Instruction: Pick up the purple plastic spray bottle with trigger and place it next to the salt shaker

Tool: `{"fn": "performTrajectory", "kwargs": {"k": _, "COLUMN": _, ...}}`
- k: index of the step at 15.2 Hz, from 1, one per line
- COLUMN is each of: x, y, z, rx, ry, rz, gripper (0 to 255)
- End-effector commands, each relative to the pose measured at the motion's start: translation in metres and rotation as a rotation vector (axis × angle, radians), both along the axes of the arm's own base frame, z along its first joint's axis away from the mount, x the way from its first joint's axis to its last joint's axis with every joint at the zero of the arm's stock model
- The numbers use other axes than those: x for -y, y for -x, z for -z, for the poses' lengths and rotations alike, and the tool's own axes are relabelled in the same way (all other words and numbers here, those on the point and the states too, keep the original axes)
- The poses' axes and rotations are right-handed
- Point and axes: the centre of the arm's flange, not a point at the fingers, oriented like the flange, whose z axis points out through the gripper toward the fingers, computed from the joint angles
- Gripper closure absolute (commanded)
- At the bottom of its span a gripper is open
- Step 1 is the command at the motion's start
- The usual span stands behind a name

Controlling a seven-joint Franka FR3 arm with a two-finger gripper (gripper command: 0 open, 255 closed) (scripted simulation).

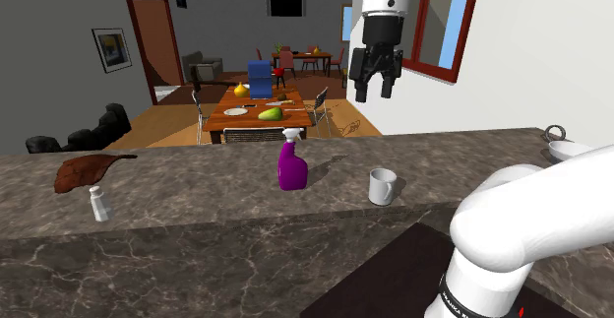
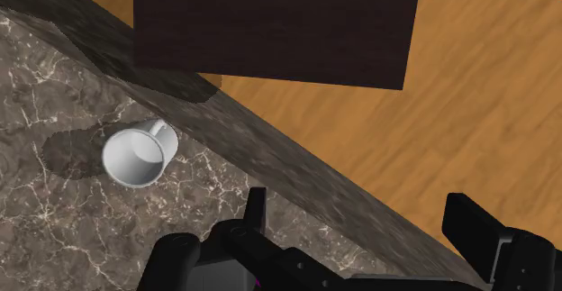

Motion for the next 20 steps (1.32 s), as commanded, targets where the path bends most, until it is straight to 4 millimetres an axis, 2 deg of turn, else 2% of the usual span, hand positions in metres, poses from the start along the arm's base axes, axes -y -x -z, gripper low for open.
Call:
{"fn": "performTrajectory", "kwargs": {"k": 1, "x": 0.000, "y": 0.000, "z": 0.000, "rx": 0.000, "ry": 0.000, "rz": 0.000, "gripper": 0}}
{"fn": "performTrajectory", "kwargs": {"k": 10, "x": 0.058, "y": -0.044, "z": 0.090, "rx": 0.153, "ry": -0.067, "rz": -0.252, "gripper": 0}}
{"fn": "performTrajectory", "kwargs": {"k": 20, "x": 0.099, "y": -0.122, "z": 0.184, "rx": 0.323, "ry": -0.142, "rz": -0.533, "gripper": 0}}
